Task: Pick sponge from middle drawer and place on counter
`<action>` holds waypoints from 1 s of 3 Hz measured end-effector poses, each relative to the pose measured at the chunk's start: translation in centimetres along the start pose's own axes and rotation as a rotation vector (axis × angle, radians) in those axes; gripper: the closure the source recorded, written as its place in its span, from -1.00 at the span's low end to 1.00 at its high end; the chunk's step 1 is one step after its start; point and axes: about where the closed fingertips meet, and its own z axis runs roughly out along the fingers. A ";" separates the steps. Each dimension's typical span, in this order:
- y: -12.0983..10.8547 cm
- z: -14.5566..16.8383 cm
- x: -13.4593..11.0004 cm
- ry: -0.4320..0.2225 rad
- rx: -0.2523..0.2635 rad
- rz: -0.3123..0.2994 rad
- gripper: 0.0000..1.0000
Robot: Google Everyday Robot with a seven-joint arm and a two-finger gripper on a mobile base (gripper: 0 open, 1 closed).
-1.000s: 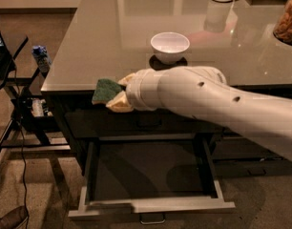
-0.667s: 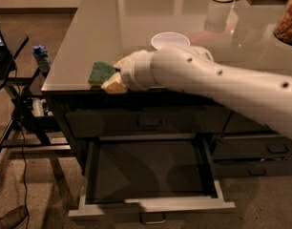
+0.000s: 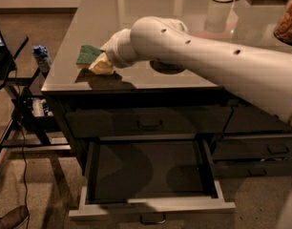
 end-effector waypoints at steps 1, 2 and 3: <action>-0.1 2.6 1.8 0.012 -0.053 0.010 1.00; -0.1 2.9 2.0 0.013 -0.057 0.009 0.62; -0.1 2.9 2.0 0.013 -0.057 0.009 0.15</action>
Offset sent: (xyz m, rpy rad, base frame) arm 0.0137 0.0056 -0.0224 -0.0039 0.0394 0.0276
